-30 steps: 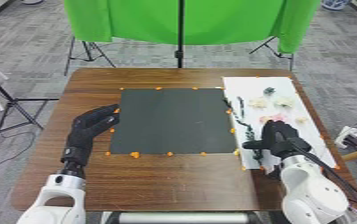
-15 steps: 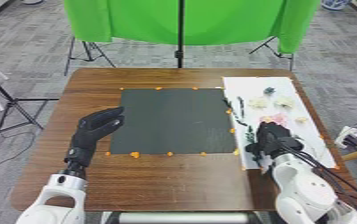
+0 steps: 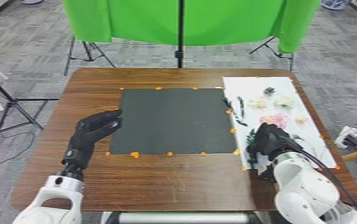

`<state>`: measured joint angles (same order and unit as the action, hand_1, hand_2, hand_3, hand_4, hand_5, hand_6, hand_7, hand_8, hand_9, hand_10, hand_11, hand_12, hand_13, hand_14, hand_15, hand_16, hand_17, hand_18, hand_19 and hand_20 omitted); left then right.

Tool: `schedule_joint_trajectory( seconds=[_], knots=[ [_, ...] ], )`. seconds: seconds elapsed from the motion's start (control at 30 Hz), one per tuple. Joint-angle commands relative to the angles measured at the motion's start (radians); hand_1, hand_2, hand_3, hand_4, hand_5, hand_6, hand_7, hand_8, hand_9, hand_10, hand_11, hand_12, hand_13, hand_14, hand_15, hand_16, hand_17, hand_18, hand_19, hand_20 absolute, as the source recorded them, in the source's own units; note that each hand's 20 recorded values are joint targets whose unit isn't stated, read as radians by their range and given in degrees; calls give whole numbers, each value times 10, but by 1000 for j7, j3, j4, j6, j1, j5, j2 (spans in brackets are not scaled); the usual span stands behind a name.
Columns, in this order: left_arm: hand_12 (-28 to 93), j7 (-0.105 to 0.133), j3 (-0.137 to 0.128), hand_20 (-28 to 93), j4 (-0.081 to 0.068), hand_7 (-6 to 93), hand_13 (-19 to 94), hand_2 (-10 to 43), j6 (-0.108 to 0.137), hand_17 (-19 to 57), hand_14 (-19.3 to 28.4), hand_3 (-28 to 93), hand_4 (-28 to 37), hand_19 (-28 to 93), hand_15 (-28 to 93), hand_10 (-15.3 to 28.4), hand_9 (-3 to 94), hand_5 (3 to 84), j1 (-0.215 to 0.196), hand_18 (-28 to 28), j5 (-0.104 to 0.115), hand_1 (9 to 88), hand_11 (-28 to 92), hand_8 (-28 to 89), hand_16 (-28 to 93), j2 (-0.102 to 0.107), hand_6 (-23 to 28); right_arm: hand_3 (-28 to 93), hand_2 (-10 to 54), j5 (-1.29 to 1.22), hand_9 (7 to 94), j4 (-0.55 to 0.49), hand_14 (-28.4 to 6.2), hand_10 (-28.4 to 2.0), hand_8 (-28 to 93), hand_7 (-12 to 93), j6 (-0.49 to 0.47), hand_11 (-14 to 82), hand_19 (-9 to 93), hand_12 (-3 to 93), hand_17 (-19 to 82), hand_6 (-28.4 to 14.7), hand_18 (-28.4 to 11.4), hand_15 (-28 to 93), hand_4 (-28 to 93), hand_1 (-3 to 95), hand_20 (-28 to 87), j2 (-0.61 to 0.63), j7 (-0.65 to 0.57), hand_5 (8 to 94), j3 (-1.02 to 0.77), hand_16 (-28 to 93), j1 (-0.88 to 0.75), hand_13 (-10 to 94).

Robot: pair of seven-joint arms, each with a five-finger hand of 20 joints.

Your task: Arrange flowers

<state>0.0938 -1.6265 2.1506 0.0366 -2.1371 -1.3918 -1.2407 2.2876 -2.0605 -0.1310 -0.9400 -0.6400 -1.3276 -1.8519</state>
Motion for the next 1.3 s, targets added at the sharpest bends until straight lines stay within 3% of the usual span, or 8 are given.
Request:
schedule_joint_trajectory(
  seconds=[0.03,0.3,0.53,0.6,0.73,0.83,0.93,1.3],
  knots=[
    [119,-14,-2,254,-2,144,339,-35,-25,34,180,634,-165,217,379,135,465,486,-15,143,11,360,237,-71,-23,-2,46,-281,-95,0,871,5,-4,-105,295,330,16,334,890,446,765,-41,-14,585,633,899,378,-6,-26,761,-24,268,-47,937],
    [117,-24,-1,246,0,145,331,-38,-15,31,177,638,-167,207,372,136,456,483,-13,142,25,359,237,-71,-23,-3,47,-280,-95,-5,882,-75,-4,-101,282,299,154,288,853,474,771,-52,-7,564,646,916,402,-8,15,763,-86,269,-73,937],
    [118,-11,-13,247,-19,144,330,-38,-17,29,178,637,-168,210,371,136,455,483,2,143,45,358,237,-70,-22,24,47,-282,-95,-61,886,-144,-2,-100,268,311,229,307,843,459,782,-52,-6,588,660,918,429,-30,37,769,-96,249,-54,937],
    [118,11,-20,246,-34,144,330,-32,10,29,178,636,-170,210,371,136,455,483,3,144,73,349,237,-71,-22,36,47,-282,-95,-154,886,-158,-1,-99,266,314,237,309,843,458,784,-52,-7,590,662,918,433,-48,43,770,-85,247,-25,937],
    [111,69,-41,233,-69,126,323,-3,111,47,182,649,-206,183,346,141,444,476,-4,136,137,298,218,-67,-27,53,51,-282,-95,-311,887,-117,0,-100,260,323,250,314,842,455,788,-55,-5,595,666,918,438,-99,29,769,19,245,115,937],
    [104,97,-56,224,-97,114,317,12,184,57,176,659,-237,165,314,140,435,472,-7,132,138,269,202,-67,-32,60,51,-283,-95,-426,886,-71,0,-101,253,332,248,319,842,453,790,-56,-4,597,668,916,441,-129,29,768,116,242,227,937],
    [101,105,-69,221,-117,108,314,30,218,60,170,666,-267,155,297,140,432,470,-13,128,152,247,196,-66,-32,63,52,-283,-95,-501,886,-16,0,-102,250,339,256,321,841,450,790,-57,-4,598,668,916,442,-167,23,766,207,241,321,937],
    [103,74,-75,218,-123,113,311,37,228,56,166,680,-282,136,285,140,429,469,-54,127,148,221,194,-65,-25,64,48,-283,-95,-678,881,183,0,-107,205,391,285,339,836,431,794,-62,-2,600,671,915,444,-299,-37,750,432,235,513,937]
  ],
)
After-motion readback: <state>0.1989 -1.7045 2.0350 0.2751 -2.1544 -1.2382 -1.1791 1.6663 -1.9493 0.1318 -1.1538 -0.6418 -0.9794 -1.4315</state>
